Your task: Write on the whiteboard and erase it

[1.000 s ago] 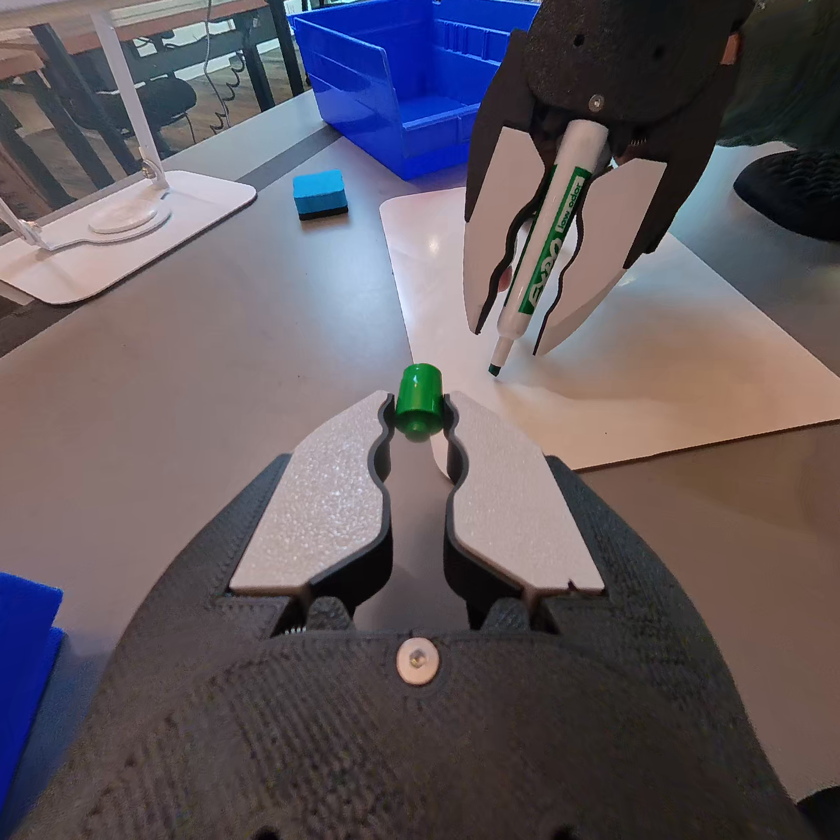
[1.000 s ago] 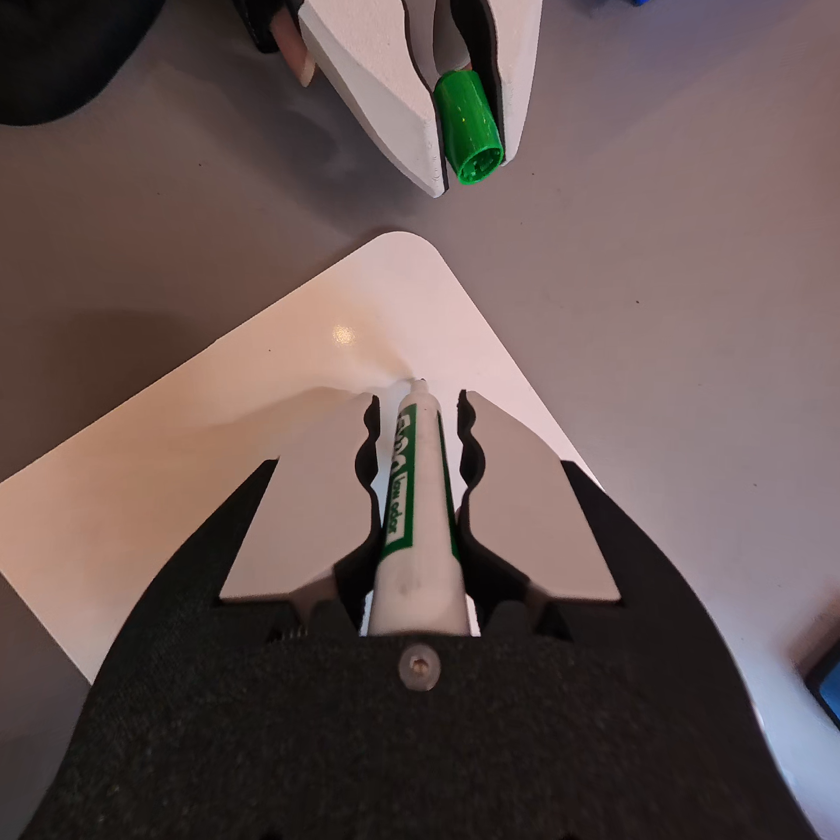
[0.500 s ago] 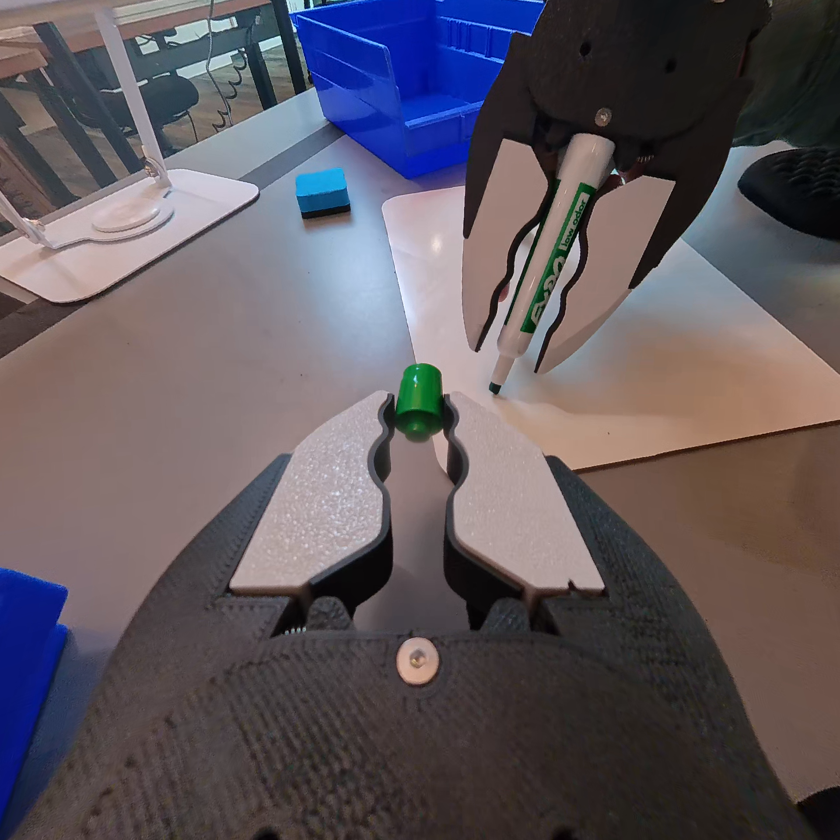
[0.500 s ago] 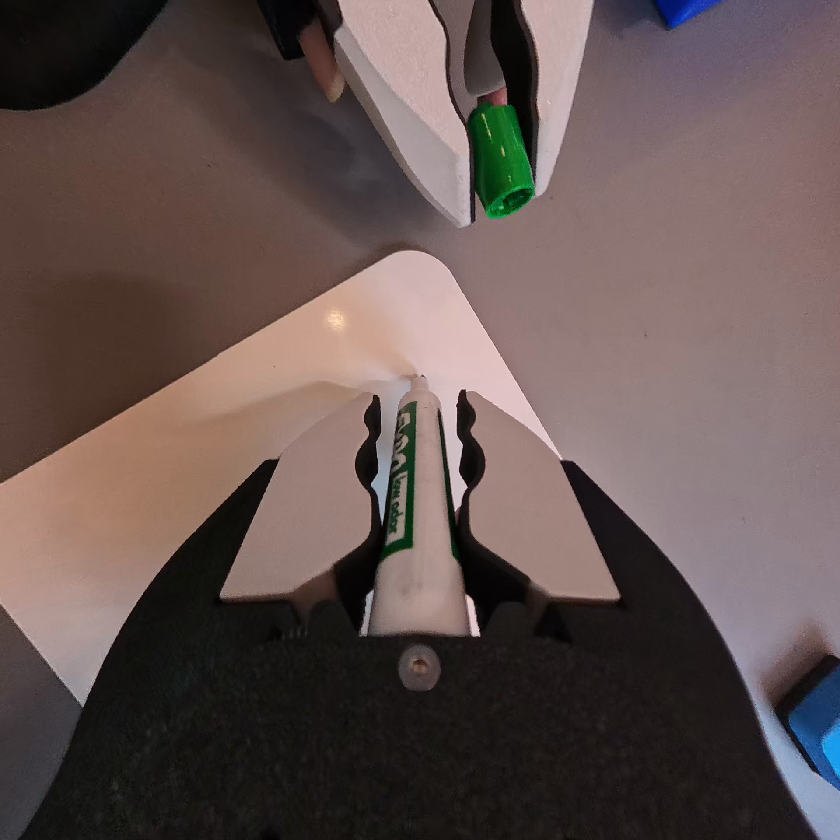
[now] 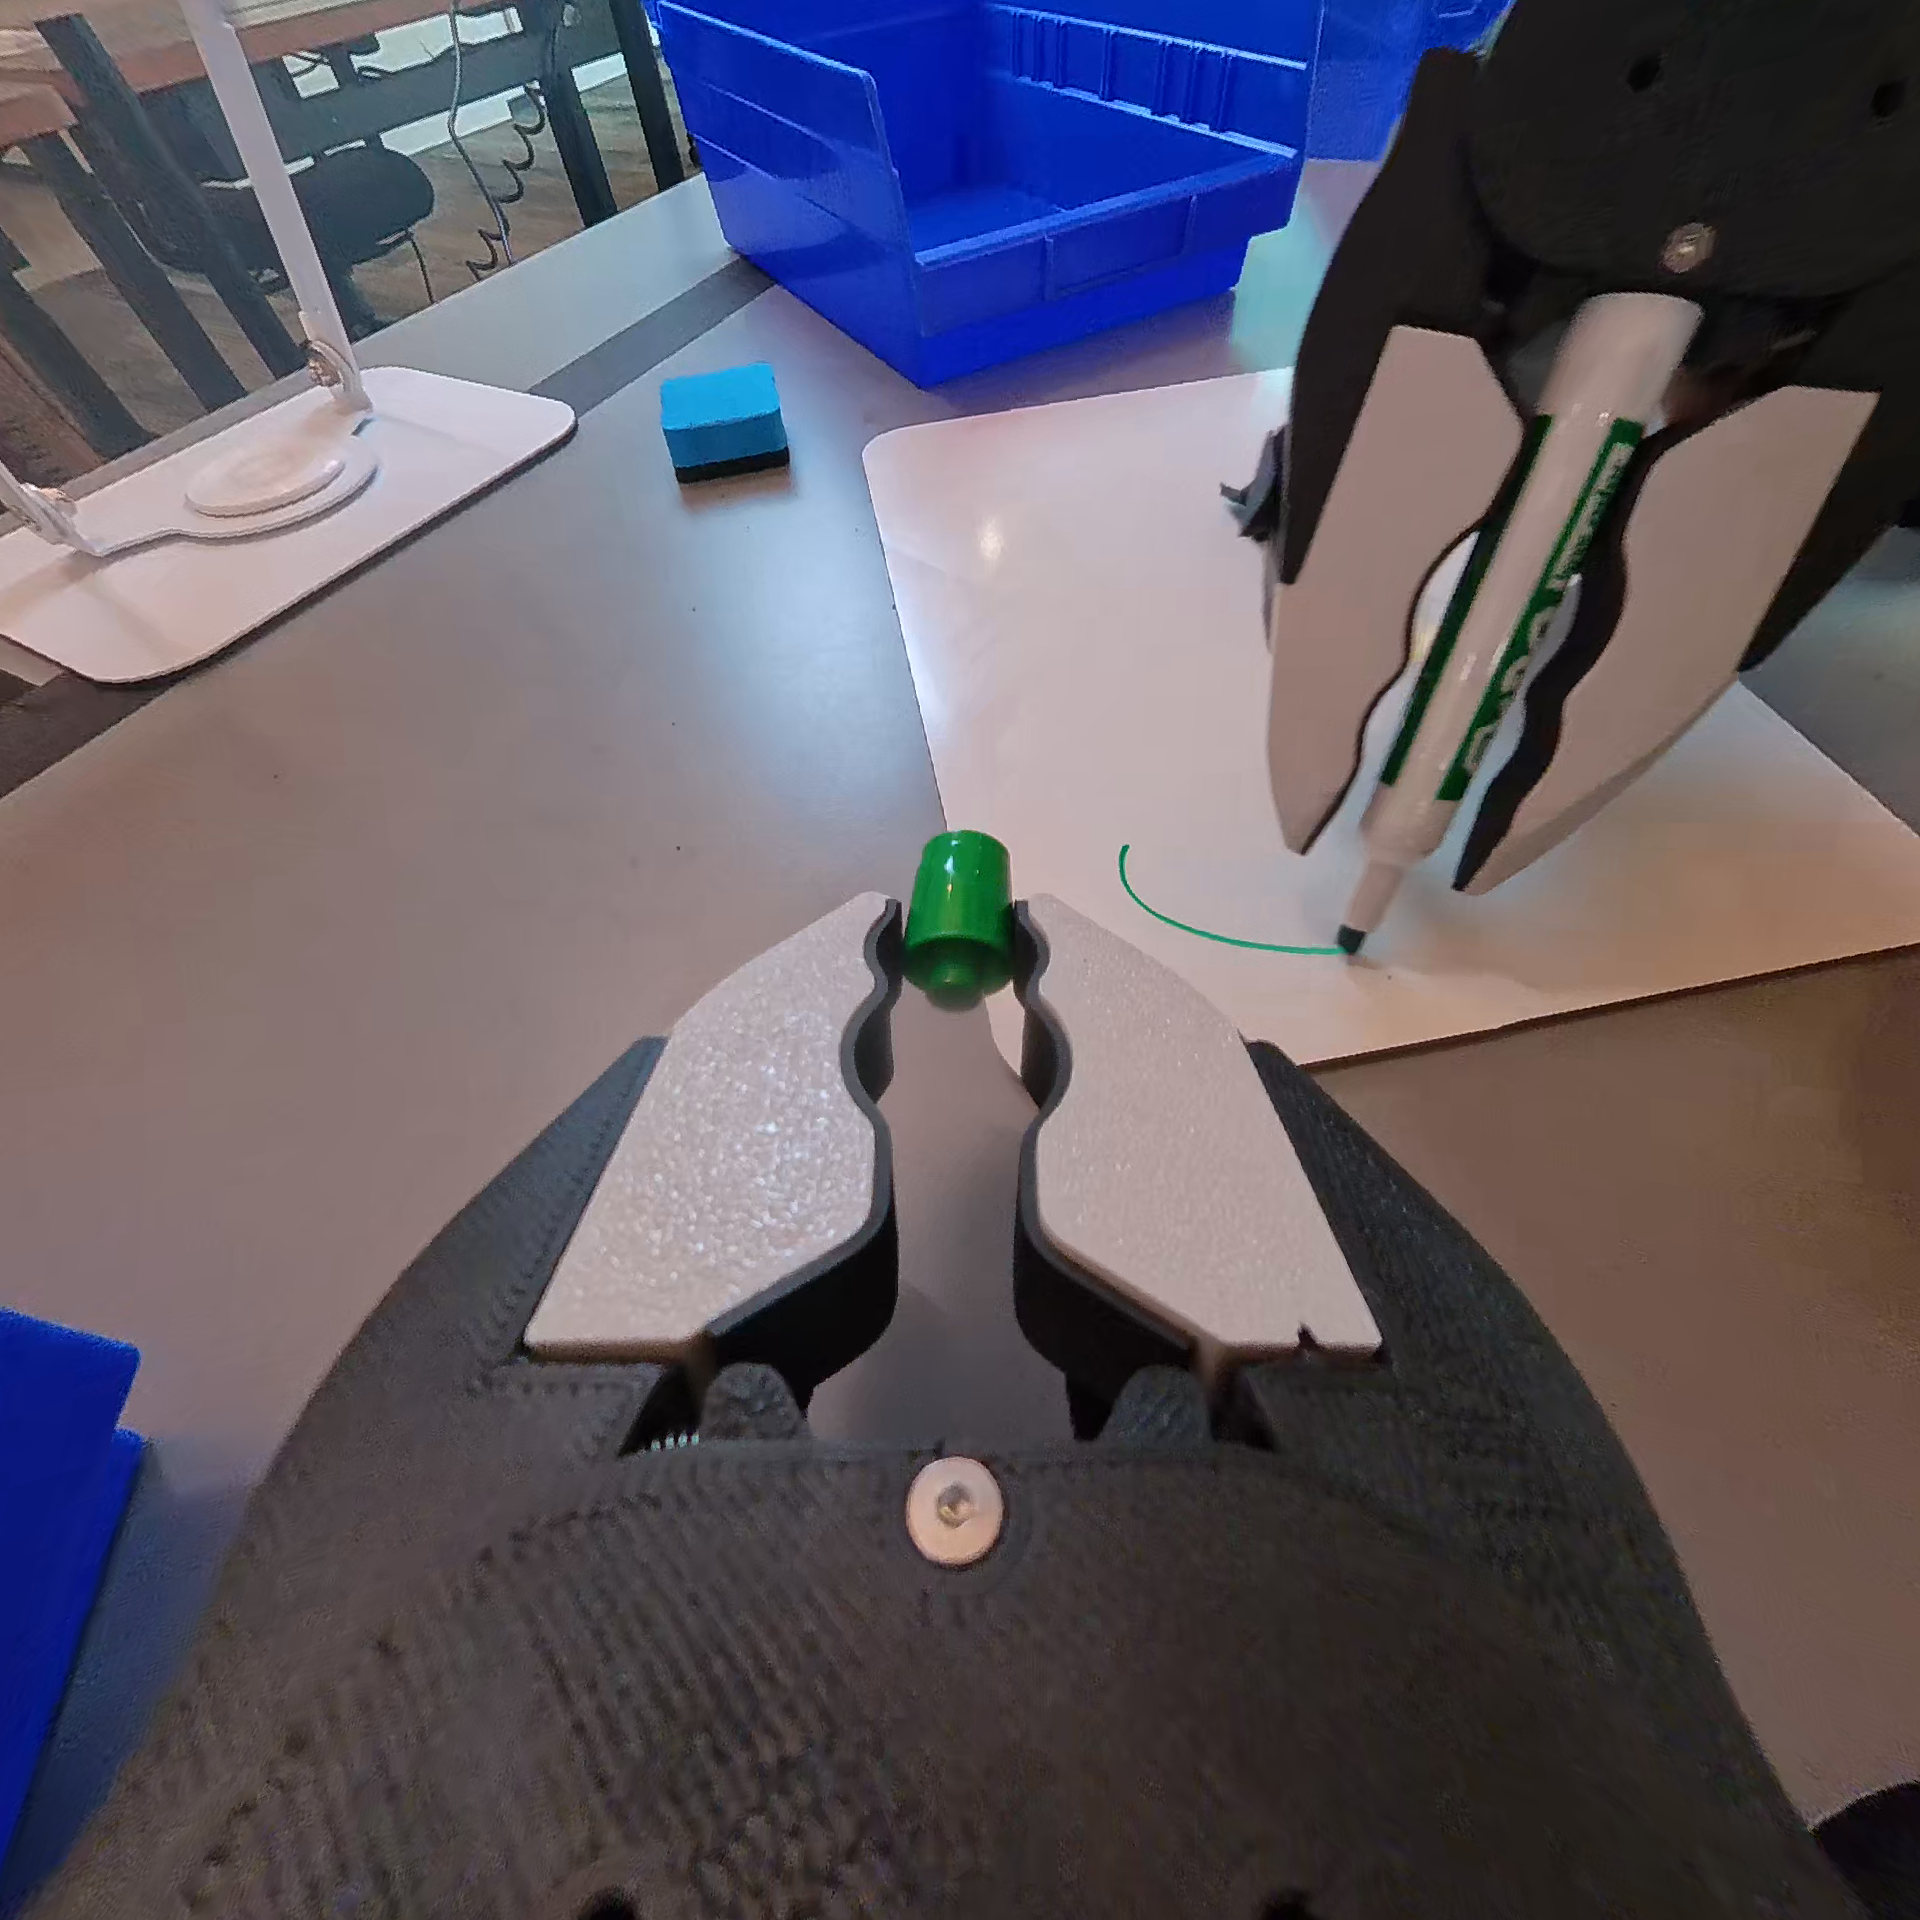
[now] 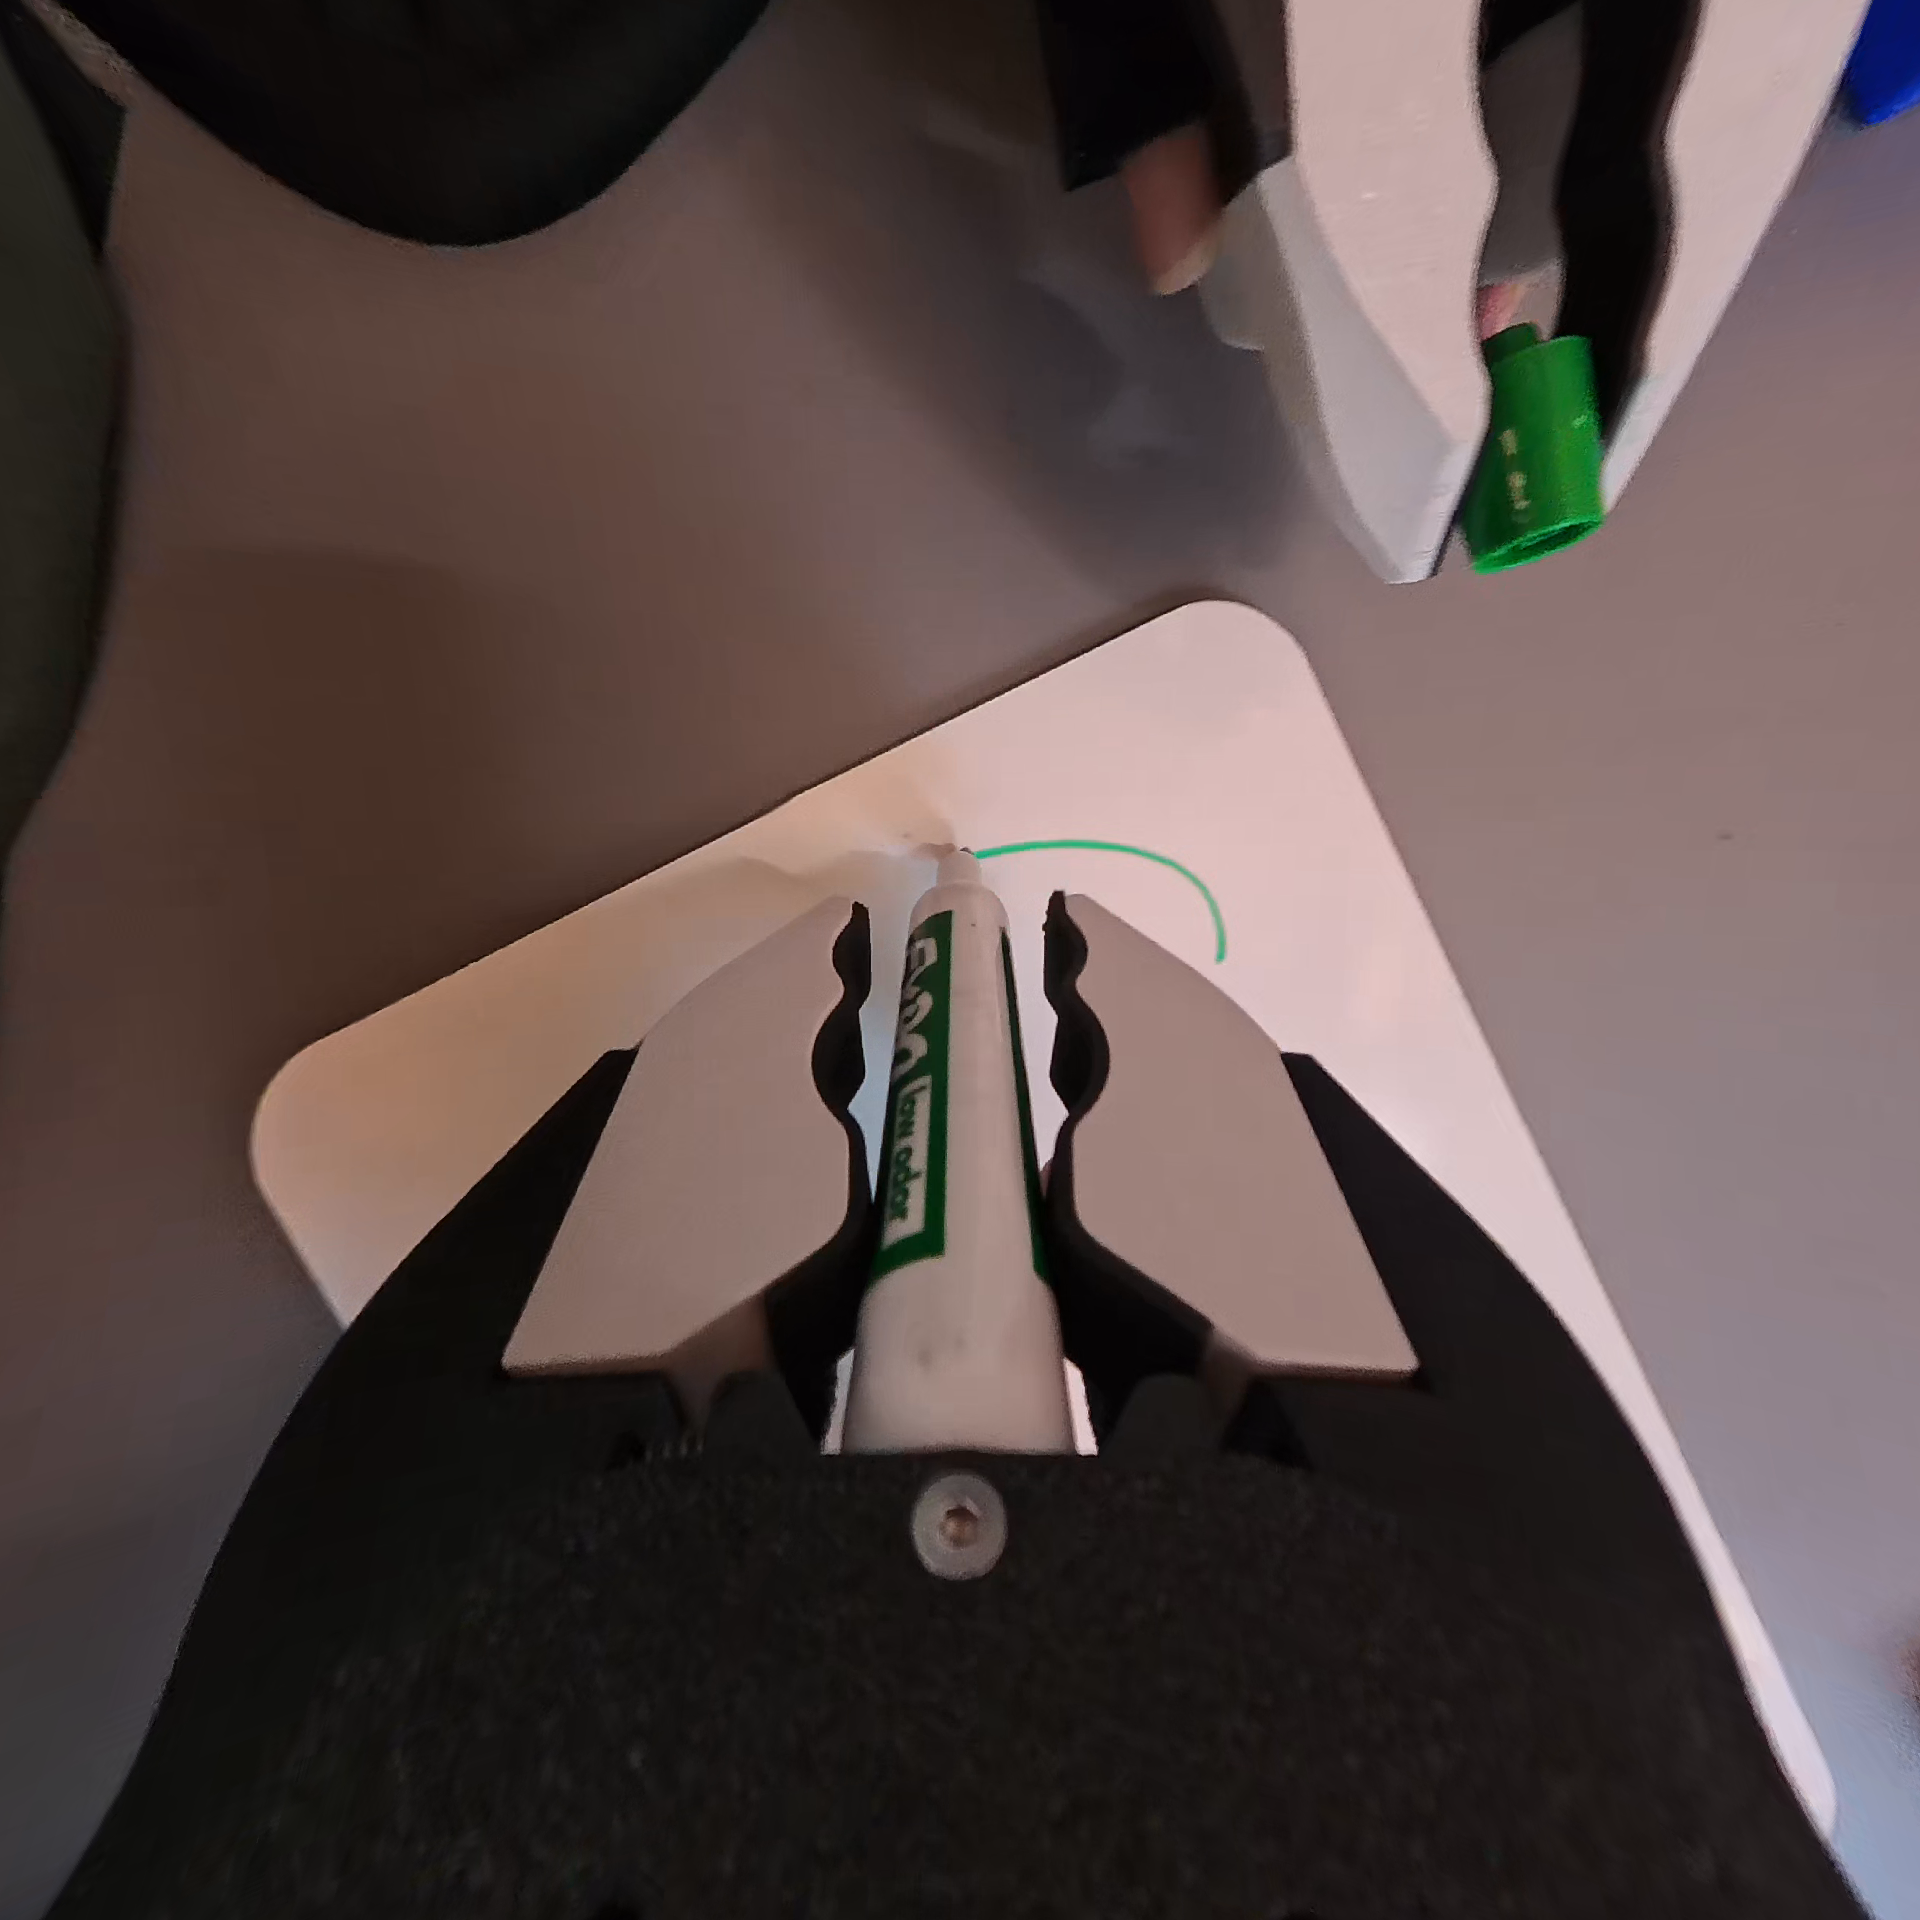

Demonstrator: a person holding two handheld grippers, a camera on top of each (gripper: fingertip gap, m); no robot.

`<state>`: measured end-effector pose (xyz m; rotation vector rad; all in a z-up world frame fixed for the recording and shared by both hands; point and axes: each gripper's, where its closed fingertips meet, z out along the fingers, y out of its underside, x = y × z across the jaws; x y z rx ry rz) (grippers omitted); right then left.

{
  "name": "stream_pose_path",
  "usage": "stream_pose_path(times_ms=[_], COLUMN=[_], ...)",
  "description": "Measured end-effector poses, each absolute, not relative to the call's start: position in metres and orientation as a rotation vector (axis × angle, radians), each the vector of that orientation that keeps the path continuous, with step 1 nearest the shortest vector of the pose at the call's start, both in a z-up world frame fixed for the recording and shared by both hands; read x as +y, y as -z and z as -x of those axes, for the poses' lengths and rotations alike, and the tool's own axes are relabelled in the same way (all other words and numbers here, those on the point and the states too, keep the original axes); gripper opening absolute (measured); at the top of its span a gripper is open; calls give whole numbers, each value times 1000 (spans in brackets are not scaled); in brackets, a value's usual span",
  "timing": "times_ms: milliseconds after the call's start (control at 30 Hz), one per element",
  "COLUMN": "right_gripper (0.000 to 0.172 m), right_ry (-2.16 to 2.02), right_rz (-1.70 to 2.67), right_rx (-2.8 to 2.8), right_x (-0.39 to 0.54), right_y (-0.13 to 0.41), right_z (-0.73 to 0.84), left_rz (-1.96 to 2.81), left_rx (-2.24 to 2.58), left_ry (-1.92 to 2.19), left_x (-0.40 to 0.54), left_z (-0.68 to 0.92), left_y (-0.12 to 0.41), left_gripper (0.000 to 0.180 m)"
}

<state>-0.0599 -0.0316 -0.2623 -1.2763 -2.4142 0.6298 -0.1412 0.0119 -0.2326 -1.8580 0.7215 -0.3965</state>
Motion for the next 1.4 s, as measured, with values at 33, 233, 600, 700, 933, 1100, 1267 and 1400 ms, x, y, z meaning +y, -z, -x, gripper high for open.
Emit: stream_pose_path(times_ms=[33,233,600,700,933,1100,1267,1400], right_gripper=[35,34,34,34,34,34,34,34], right_ry=[-629,-574,-448,-427,-410,-427,-441,-416], right_rz=[1276,1313,1413,1402,1380,1332,1331,1370], right_rx=[-2423,-2441,-2372,-2366,-2380,-2407,-2350,-2303], right_x=[-35,-37,6,14,20,4,11,28], right_y=[262,263,264,264,264,264,251,245], right_z=[55,24,5,12,26,31,33,27], left_rz=[1859,1866,1876,1876,1873,1875,1873,1874], left_rx=[722,728,748,747,747,750,751,752], left_ry=[396,393,381,383,386,389,381,385], left_x=[12,12,11,11,11,11,10,10], left_z=[141,141,138,138,139,139,139,138], left_y=[233,235,239,239,238,238,237,237], left_gripper=[20,20,20,20,20,20,20,20])
